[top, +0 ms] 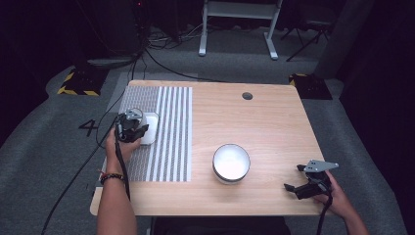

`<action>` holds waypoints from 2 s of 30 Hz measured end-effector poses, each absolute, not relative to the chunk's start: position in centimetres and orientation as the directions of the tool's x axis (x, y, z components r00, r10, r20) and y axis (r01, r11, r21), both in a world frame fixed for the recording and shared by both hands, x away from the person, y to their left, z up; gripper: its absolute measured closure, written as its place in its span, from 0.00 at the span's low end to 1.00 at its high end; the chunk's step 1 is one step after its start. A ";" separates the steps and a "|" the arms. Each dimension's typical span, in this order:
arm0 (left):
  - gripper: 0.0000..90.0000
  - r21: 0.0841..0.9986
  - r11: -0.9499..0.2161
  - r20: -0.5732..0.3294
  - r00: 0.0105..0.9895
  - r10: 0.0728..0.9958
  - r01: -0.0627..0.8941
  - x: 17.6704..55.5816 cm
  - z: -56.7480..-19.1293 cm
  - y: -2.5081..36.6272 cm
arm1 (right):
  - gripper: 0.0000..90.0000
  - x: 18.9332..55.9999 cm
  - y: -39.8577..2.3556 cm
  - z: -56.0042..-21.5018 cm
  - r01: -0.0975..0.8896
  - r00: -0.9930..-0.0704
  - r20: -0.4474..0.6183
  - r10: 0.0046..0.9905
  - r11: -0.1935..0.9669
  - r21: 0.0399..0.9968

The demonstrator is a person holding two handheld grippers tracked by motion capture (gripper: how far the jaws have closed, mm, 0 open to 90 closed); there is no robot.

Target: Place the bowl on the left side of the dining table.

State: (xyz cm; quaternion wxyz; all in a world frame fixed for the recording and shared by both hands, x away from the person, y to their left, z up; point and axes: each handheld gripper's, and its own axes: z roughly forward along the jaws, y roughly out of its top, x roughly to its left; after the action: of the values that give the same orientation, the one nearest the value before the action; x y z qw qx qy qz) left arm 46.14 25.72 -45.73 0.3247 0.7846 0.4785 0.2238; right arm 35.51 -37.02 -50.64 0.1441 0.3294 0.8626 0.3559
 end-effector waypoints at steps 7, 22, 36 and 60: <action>0.82 0.682 -0.379 0.069 0.462 0.884 0.625 46.5 -46.0 24.8 | 0.00 35.5 -37.0 -50.6 0.466 -0.741 -0.014 0.671 0.530 0.708; 0.67 0.646 -0.399 0.092 0.454 0.886 0.650 46.6 -46.1 24.6 | 0.00 35.5 -37.0 -50.6 0.466 -0.741 -0.014 0.671 0.530 0.709; 0.54 0.626 -0.413 0.106 0.452 0.886 0.661 46.9 -46.0 24.0 | 0.00 35.5 -37.0 -50.6 0.466 -0.742 -0.014 0.670 0.532 0.707; 0.17 0.649 -0.396 0.095 0.448 0.889 0.649 45.5 -45.1 23.1 | 0.00 35.5 -37.0 -50.6 0.466 -0.742 -0.014 0.670 0.531 0.708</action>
State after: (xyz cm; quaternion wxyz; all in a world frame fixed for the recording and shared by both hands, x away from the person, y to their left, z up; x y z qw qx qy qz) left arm 45.55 23.11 -45.09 0.2725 0.8060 0.4771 0.2200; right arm 35.51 -37.03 -50.64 0.1437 0.3290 0.8630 0.3555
